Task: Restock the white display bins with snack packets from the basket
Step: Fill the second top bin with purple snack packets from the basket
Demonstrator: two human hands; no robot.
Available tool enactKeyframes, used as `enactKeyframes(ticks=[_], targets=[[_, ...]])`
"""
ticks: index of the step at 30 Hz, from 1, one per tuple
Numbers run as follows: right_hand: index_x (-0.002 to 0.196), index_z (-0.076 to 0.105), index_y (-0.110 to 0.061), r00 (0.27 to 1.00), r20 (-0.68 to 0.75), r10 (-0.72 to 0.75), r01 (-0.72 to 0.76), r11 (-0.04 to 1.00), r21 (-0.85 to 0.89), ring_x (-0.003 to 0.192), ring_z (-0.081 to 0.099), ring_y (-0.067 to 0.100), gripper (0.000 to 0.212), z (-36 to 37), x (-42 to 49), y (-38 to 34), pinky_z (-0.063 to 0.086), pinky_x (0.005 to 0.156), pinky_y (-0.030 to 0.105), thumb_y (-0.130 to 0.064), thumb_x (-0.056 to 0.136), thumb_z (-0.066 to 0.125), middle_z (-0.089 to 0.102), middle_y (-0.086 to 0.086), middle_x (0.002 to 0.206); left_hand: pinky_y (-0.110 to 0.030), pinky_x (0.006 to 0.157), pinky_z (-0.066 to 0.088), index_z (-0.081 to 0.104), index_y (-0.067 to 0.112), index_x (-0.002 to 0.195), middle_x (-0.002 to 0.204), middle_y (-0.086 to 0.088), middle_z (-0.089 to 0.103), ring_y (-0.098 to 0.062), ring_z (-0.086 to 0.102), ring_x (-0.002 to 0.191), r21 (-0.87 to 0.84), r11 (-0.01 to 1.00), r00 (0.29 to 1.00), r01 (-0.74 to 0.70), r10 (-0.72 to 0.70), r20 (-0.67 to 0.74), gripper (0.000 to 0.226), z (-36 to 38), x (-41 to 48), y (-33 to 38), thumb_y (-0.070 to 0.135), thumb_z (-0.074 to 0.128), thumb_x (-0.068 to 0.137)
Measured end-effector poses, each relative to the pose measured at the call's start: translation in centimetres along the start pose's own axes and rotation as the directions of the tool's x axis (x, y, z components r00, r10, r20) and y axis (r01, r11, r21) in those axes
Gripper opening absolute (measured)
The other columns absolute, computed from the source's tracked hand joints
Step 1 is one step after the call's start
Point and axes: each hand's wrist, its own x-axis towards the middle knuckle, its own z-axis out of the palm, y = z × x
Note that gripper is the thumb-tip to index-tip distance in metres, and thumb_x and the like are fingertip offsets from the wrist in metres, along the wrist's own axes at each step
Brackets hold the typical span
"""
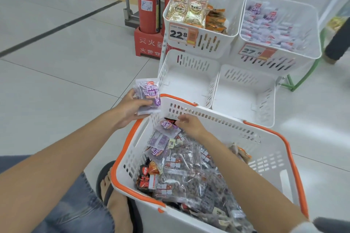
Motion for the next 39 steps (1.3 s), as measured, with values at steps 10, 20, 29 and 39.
enactKeyframes(ticks=[10,20,29,39], targets=[[0.112,0.058,-0.016,0.993,0.118,-0.017,0.070,0.882,-0.465,0.099,0.057,0.031,0.042,6.2,5.8,2.9,0.049,0.080,0.038,-0.046,0.083,0.060,0.060,0.012,0.103,-0.031,0.062,0.059,0.047,0.025,0.130,0.113,-0.001,0.070,-0.015,0.073,0.085,0.001,1.000,1.000,0.020,-0.020,0.011,0.056,-0.6,1.2,-0.4,-0.001,0.069,0.086],[0.099,0.058,-0.010,0.985,0.044,-0.165,0.113,0.823,0.556,0.076,0.064,0.013,0.007,-3.4,-0.1,-7.8,0.053,0.071,0.019,-0.008,0.094,0.060,0.067,0.002,0.085,-0.033,0.070,0.058,0.040,0.028,0.128,0.120,-0.002,0.068,-0.014,0.073,0.089,0.024,1.000,0.993,0.000,-0.003,0.119,0.046,1.9,0.1,0.6,0.009,0.064,0.093],[0.127,0.045,-0.008,0.990,0.016,-0.140,0.103,0.794,0.599,0.086,0.070,0.015,0.033,-9.3,-4.5,-11.2,0.055,0.070,0.026,-0.022,0.098,0.053,0.068,0.012,0.105,-0.032,0.074,0.058,0.045,0.013,0.134,0.112,-0.010,0.072,-0.018,0.070,0.103,0.068,0.995,0.934,-0.079,0.050,0.355,0.080,11.6,-2.8,4.3,0.074,0.036,0.083],[0.096,0.059,-0.012,0.963,-0.211,-0.170,0.249,0.864,0.437,0.084,0.059,0.013,0.012,-23.0,-7.2,-12.5,0.044,0.088,0.031,-0.022,0.093,0.064,0.064,0.000,0.088,-0.029,0.075,0.055,0.043,0.025,0.127,0.104,-0.003,0.075,-0.015,0.071,0.098,0.123,0.961,0.858,-0.248,0.159,0.488,0.044,19.9,-1.4,11.7,0.035,0.066,0.091]])
